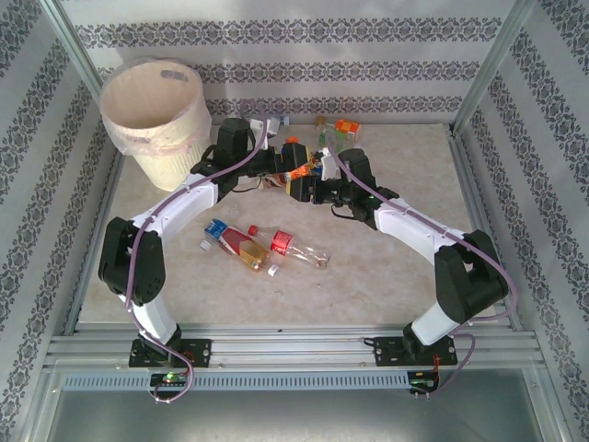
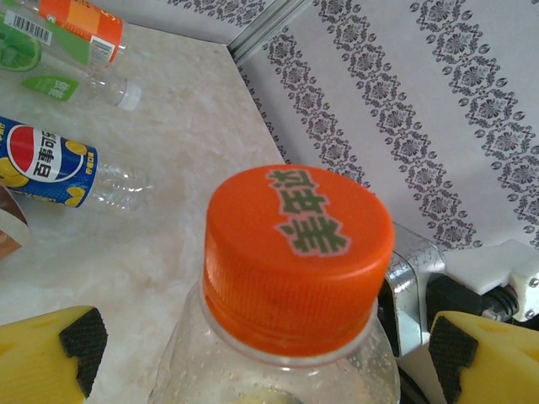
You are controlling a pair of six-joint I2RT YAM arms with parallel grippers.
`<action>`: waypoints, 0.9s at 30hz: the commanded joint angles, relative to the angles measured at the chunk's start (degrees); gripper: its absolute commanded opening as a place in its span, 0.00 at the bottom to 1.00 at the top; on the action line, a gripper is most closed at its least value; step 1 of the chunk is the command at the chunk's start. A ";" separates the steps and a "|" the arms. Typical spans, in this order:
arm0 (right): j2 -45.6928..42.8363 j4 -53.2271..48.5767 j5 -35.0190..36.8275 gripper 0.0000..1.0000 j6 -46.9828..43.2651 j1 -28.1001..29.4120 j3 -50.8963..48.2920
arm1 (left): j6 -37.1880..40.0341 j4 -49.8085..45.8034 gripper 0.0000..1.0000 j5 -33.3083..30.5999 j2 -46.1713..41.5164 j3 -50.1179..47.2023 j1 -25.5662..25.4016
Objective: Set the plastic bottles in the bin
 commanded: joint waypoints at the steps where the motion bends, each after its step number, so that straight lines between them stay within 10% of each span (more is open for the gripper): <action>1: 0.26 1.90 -1.85 0.37 -0.34 0.28 1.99 | 0.94 -0.08 0.97 -0.64 0.77 1.99 -0.50; 17: -0.71 -3.09 -0.67 0.46 -3.16 0.72 4.46 | 7.84 -18.65 0.59 -9.66 4.62 11.80 -3.24; 27: -1.31 -6.45 -1.63 0.79 -5.79 0.37 5.28 | 4.83 -16.43 0.47 -10.22 3.72 11.51 -2.68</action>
